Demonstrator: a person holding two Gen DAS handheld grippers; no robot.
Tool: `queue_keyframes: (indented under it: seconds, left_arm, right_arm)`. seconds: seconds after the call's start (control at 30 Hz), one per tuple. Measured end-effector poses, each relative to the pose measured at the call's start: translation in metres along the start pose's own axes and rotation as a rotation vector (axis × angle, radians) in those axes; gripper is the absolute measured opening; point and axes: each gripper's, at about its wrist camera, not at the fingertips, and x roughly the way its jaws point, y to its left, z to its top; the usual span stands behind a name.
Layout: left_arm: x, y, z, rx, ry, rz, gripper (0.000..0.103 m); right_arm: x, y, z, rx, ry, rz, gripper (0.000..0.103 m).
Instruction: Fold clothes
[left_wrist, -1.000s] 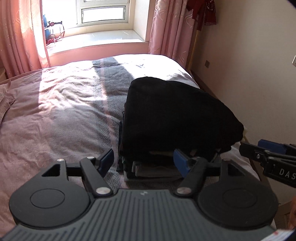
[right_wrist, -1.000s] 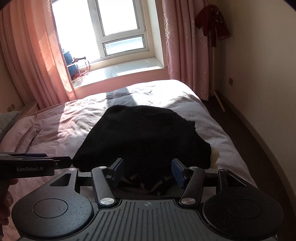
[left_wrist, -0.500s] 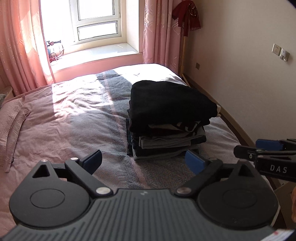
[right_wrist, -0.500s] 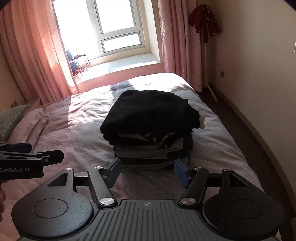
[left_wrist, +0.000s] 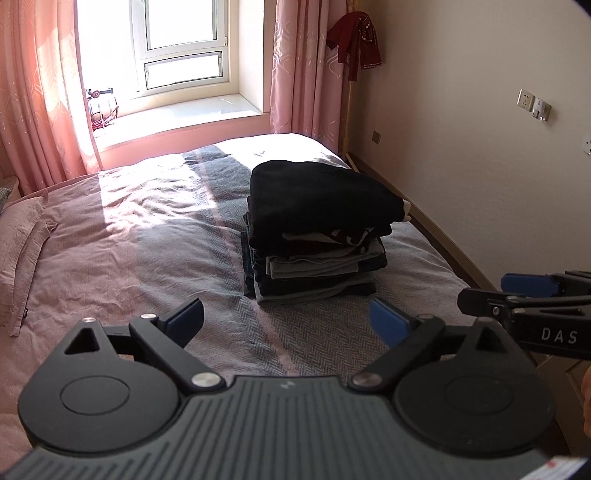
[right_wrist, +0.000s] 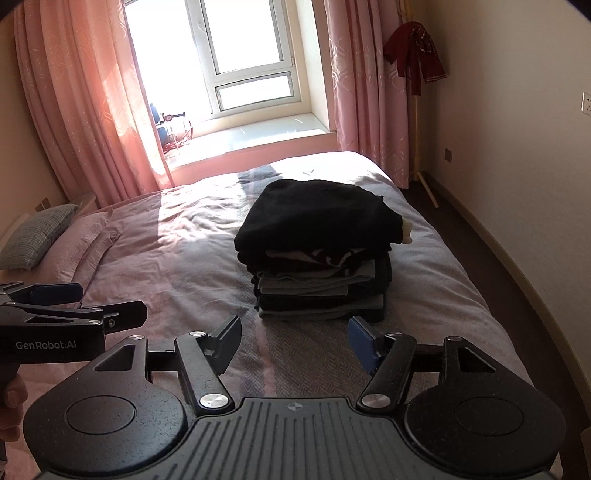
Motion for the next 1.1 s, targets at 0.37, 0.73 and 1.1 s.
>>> queue_keyframes:
  seconds: [0.37, 0.73, 1.1]
  left_arm:
    - [-0.002, -0.007, -0.004, 0.009, -0.002, -0.003, 0.095]
    - [-0.001, -0.013, -0.007, 0.011, 0.006, -0.016, 0.095]
    - [0.003, -0.022, -0.008, 0.018, 0.011, -0.023, 0.095]
  right_arm:
    - [-0.006, -0.002, -0.006, -0.003, -0.005, -0.006, 0.061]
    - [-0.004, -0.009, -0.009, 0.003, 0.01, -0.003, 0.061]
    - [-0.005, -0.012, -0.011, 0.004, 0.01, -0.003, 0.061]
